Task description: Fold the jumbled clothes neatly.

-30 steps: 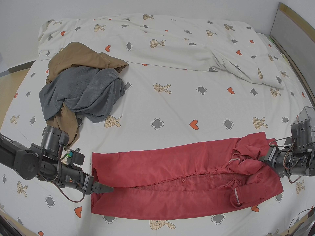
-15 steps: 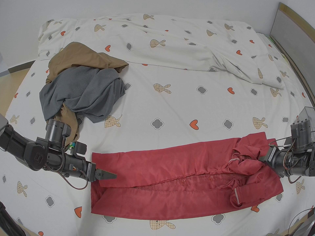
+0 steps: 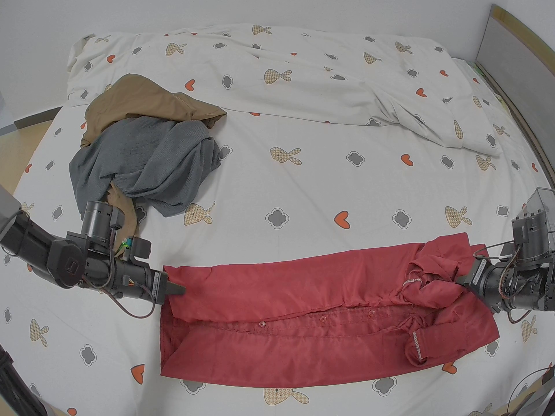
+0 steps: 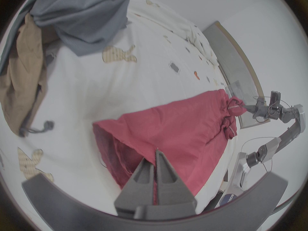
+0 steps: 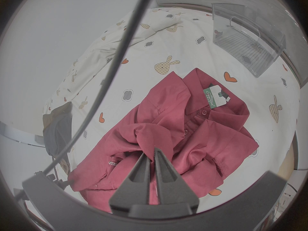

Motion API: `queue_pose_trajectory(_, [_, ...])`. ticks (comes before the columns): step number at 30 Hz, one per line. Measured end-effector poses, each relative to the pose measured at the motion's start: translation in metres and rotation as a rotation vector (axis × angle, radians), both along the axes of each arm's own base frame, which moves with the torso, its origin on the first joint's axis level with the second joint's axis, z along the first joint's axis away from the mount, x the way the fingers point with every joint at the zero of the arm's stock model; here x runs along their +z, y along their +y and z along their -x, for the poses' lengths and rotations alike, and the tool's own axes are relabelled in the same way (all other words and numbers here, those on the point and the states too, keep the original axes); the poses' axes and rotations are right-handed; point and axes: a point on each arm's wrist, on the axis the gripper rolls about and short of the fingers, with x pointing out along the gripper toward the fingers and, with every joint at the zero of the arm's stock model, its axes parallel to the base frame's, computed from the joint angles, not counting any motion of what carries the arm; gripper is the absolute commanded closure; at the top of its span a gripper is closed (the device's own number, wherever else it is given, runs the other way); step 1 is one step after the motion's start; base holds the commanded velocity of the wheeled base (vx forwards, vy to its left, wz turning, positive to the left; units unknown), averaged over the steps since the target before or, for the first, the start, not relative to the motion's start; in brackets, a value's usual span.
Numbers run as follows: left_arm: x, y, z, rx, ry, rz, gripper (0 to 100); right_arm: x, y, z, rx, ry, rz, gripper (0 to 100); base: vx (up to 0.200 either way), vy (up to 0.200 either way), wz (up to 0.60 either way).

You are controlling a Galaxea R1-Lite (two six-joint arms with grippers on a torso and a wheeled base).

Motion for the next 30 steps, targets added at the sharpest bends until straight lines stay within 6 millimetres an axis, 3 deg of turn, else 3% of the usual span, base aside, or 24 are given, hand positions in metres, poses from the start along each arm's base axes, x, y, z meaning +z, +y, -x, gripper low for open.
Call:
queue_pose_trajectory(9, [0.034, 0.006, -0.016, 0.041, -0.120, 0.030, 100, 0.000, 0.000, 0.000, 0.002, -0.001, -0.001, 100, 0.000, 0.000, 0.00])
queue_pose_trajectory(18, [0.054, 0.003, -0.034, 0.053, -0.194, 0.056, 100, 0.000, 0.000, 0.000, -0.001, -0.001, 0.000, 100, 0.000, 0.000, 0.00])
queue_pose_trajectory(30, [0.013, 0.007, -0.037, 0.067, -0.060, 0.038, 100, -0.001, -0.002, 0.001, -0.009, 0.006, 0.001, 100, 0.000, 0.000, 0.00])
